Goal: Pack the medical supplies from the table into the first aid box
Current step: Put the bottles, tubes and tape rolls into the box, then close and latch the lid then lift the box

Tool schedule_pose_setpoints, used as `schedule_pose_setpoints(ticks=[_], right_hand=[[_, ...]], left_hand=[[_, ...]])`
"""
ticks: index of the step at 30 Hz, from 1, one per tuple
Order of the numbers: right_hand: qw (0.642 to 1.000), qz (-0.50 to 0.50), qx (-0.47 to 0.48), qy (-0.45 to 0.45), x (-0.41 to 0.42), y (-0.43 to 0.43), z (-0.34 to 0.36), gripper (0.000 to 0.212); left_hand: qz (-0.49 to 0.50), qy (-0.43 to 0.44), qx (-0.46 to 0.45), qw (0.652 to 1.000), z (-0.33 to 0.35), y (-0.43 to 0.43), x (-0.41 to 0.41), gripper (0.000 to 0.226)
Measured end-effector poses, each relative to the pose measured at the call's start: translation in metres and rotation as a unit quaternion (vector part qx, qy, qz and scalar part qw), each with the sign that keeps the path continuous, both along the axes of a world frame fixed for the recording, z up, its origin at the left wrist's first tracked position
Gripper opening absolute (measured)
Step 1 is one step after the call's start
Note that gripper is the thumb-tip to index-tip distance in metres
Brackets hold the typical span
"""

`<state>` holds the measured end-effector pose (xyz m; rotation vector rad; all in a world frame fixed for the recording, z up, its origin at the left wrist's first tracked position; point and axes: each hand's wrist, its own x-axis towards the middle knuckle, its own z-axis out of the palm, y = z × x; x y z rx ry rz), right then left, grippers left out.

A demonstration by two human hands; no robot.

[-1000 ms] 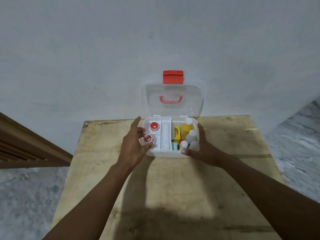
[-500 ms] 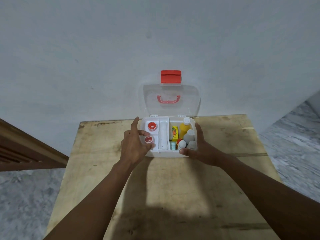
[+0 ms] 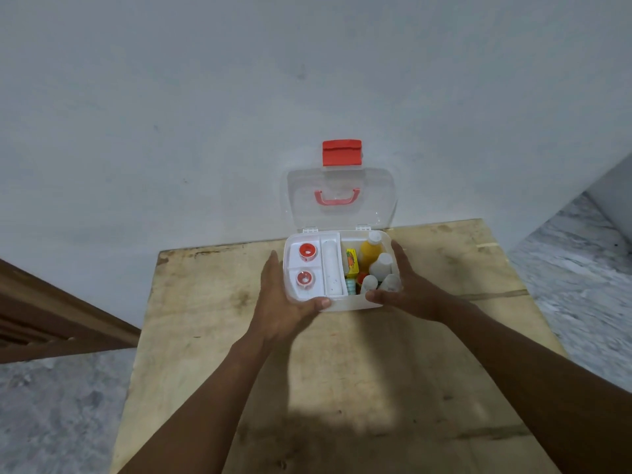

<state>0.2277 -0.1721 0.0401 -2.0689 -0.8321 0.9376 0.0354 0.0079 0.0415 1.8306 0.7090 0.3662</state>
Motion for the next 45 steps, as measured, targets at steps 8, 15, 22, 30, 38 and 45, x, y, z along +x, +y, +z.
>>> schedule_pose_setpoints(ticks=[8, 15, 22, 30, 38, 45], right_hand=[[0.998, -0.025, -0.041, -0.051, -0.005, 0.004, -0.003, 0.134], [0.993, -0.002, -0.081, -0.091, 0.003, 0.004, -0.001, 0.134], [0.992, 0.025, -0.079, -0.09, 0.009, 0.0, 0.011, 0.127], [0.878, -0.148, 0.128, -0.436, 0.037, 0.032, 0.085, 0.034], [0.904, -0.047, -0.014, -0.424, 0.034, 0.087, 0.119, 0.067], [0.908, -0.021, -0.009, -0.418, 0.041, 0.088, 0.122, 0.055]], left_hand=[[0.008, -0.069, -0.027, 0.997, -0.01, -0.016, 0.006, 0.086], [0.044, -0.056, -0.011, 0.997, -0.004, -0.032, 0.004, 0.08], [0.034, -0.014, 0.008, 0.999, -0.005, -0.026, 0.003, 0.081], [0.036, -0.002, 0.01, 0.999, -0.006, -0.022, 0.003, 0.085], [0.032, -0.006, 0.01, 0.999, -0.009, -0.02, 0.003, 0.082], [0.031, -0.025, -0.003, 0.999, -0.004, -0.024, 0.005, 0.079]])
